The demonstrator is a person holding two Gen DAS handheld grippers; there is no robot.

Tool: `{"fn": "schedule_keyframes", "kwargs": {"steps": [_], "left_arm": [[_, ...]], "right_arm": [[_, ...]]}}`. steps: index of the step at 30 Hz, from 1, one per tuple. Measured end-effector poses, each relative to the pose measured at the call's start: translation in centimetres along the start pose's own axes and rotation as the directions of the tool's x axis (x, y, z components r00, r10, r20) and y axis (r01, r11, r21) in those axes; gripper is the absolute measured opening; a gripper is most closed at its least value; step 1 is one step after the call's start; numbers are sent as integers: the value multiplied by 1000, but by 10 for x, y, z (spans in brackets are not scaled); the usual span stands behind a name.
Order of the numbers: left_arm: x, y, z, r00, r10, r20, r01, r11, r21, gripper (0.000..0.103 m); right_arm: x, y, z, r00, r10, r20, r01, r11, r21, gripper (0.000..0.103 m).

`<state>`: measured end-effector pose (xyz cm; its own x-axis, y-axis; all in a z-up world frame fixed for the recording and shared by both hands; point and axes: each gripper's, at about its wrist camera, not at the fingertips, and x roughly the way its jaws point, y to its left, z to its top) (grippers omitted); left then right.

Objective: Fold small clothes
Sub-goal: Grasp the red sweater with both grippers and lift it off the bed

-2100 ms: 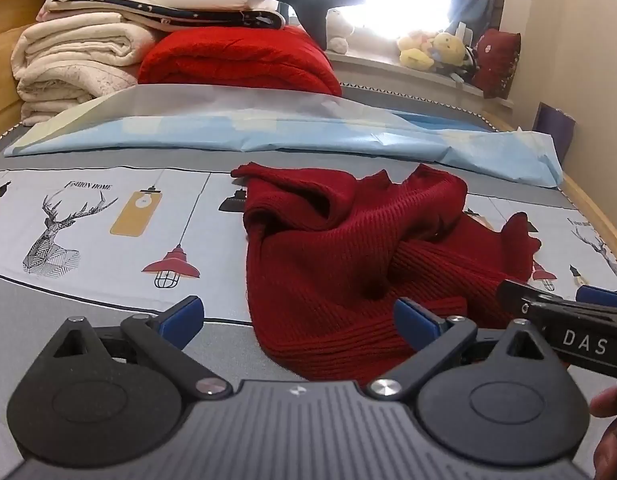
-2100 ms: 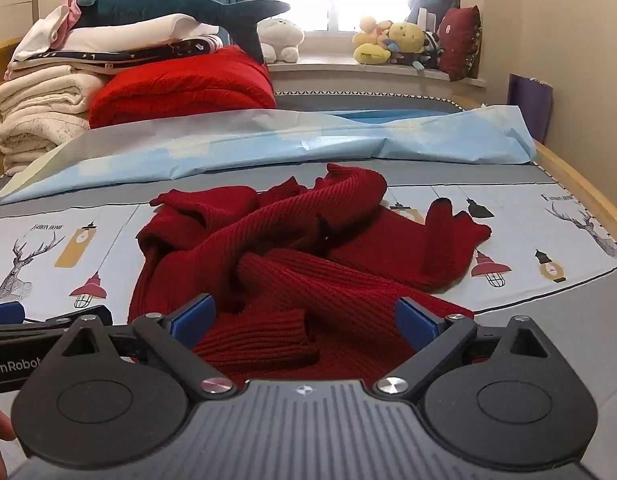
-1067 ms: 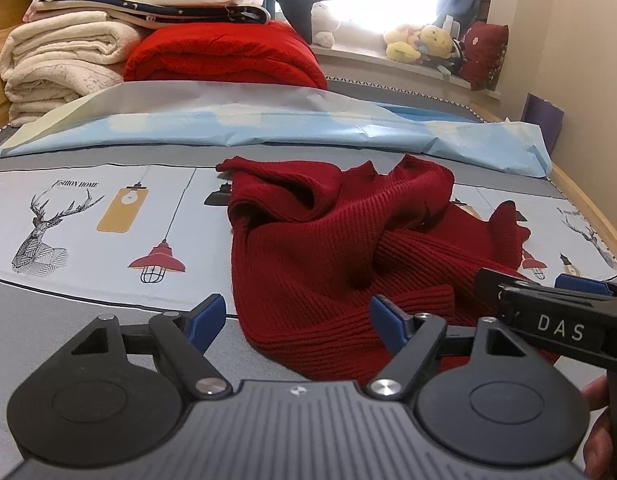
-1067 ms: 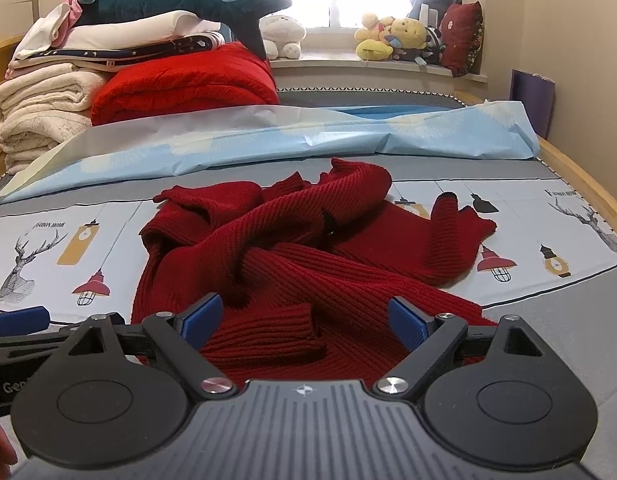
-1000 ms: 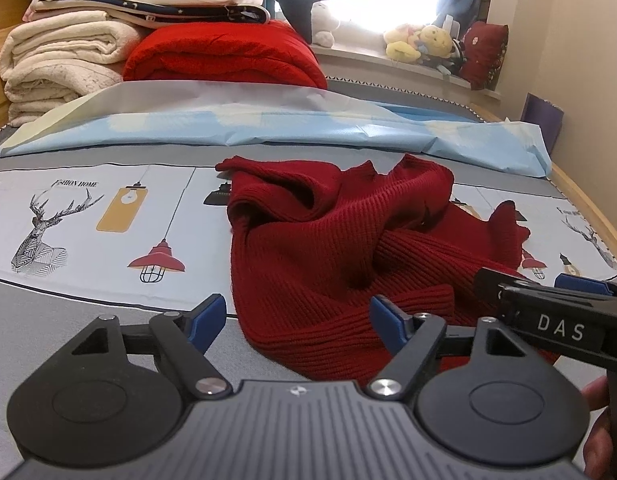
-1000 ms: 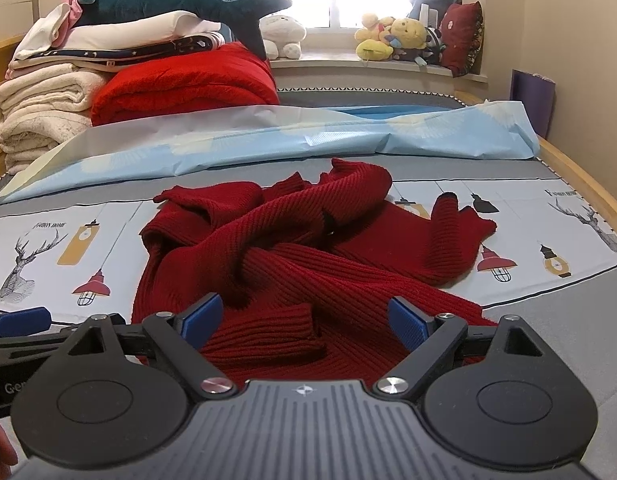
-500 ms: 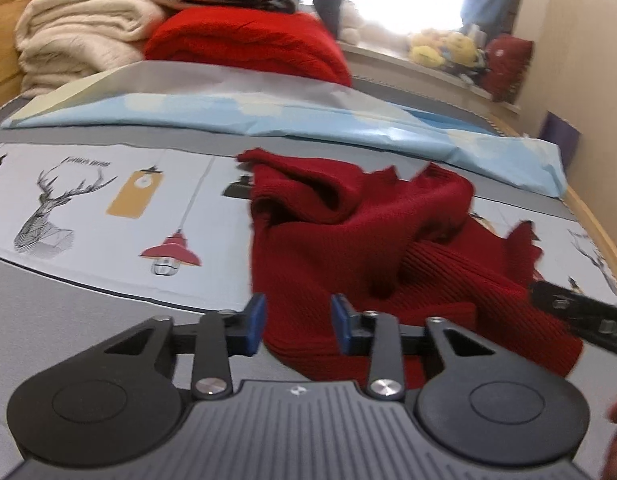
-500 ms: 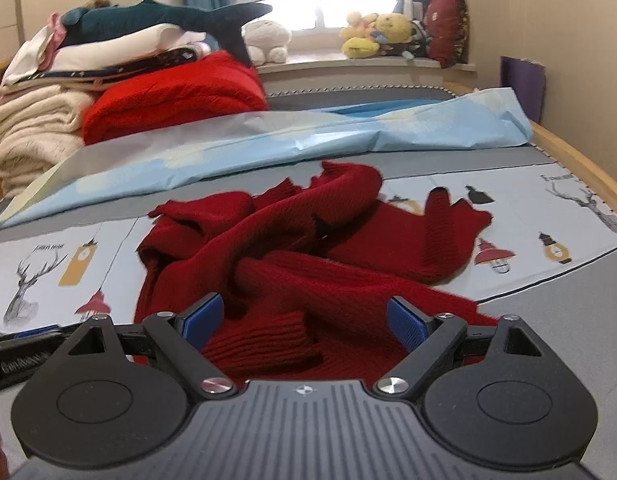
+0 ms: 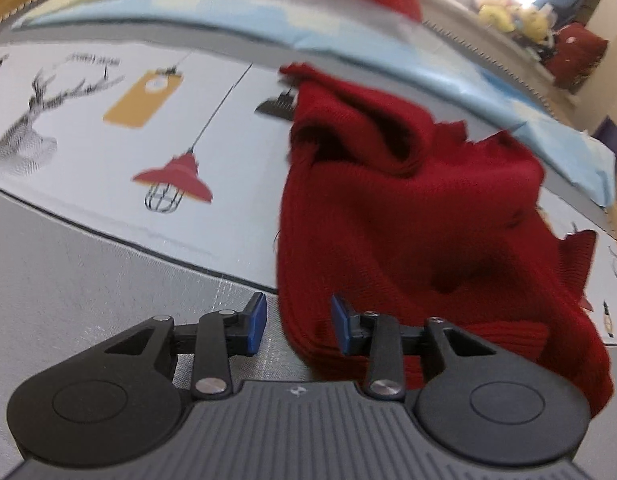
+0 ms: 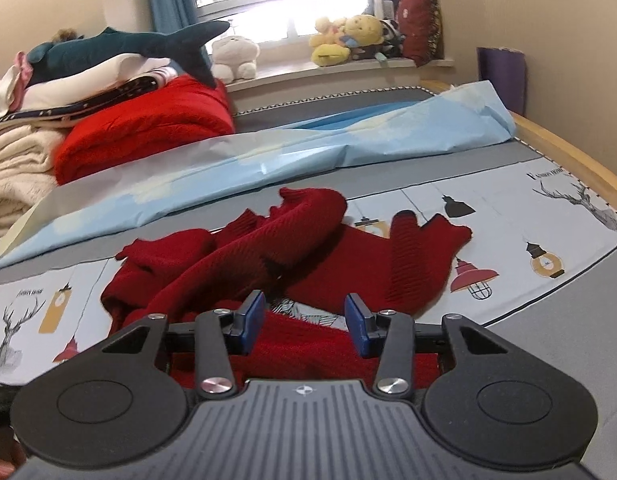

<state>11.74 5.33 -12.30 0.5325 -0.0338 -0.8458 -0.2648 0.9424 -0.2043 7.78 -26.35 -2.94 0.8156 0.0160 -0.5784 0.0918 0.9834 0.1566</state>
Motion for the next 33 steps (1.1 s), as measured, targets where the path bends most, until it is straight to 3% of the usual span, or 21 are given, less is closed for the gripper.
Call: {"fn": "schedule_keyframes", "kwargs": {"steps": [6, 9, 10, 11, 17, 21, 24, 27, 31, 33], "left_arm": [[34, 7, -6, 993, -15, -117, 7, 998, -69, 42], [34, 0, -9, 996, -1, -92, 1, 1000, -8, 38], [32, -3, -11, 996, -13, -84, 14, 1000, 17, 30], [30, -4, -13, 996, -26, -81, 28, 999, 33, 13], [-20, 10, -8, 997, -72, 38, 69, 994, 82, 9], [-61, 47, 2, 989, 54, 137, -66, 994, 83, 8], [-79, 93, 6, 984, 136, 117, -135, 991, -13, 8], [-84, 118, 1, 959, 262, 108, -260, 965, -34, 8], [-76, 143, -1, 974, 224, 20, -220, 967, -130, 12], [-77, 143, -2, 978, 210, 0, -208, 967, -145, 27]], "right_arm": [[10, -9, 1, 1000, 6, -28, -5, 1000, 30, 47], [11, -10, 2, 1000, 2, -28, -1, 999, 38, 52], [11, -10, 2, 1000, -6, -22, 7, 999, 38, 53], [10, -11, 3, 1000, -9, -15, 9, 999, 37, 53], [6, -11, 4, 999, -31, 10, 30, 997, 65, 53], [-2, -11, 3, 998, -45, 37, 41, 993, 110, 53], [-8, -5, -3, 998, -40, 44, 35, 991, 127, 53], [-6, 3, -12, 1000, -16, 13, 14, 991, 136, 53], [12, 15, -25, 996, 29, -88, -16, 989, 146, 53], [25, 21, -31, 989, 39, -144, -21, 992, 123, 53]]}}
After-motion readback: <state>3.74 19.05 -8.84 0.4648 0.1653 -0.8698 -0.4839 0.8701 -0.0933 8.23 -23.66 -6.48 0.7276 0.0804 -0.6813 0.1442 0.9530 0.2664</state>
